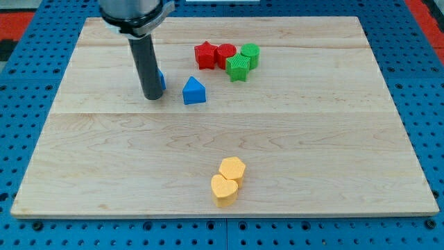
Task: Slide the blue triangle right a bit
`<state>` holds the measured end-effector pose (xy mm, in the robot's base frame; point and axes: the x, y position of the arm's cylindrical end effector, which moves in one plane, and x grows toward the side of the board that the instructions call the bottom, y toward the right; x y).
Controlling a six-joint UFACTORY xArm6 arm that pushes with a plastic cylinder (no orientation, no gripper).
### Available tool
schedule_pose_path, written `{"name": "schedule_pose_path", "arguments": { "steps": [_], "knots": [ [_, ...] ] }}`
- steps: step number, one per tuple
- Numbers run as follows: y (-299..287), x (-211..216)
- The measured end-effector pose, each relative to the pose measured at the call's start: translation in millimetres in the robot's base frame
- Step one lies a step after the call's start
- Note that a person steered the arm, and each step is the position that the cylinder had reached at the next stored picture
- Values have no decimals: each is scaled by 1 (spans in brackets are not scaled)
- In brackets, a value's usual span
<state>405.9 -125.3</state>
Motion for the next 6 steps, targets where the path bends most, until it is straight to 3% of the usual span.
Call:
{"name": "schedule_pose_path", "arguments": {
  "steps": [4, 6],
  "knots": [
    [10, 17],
    [28, 5]
  ]
}}
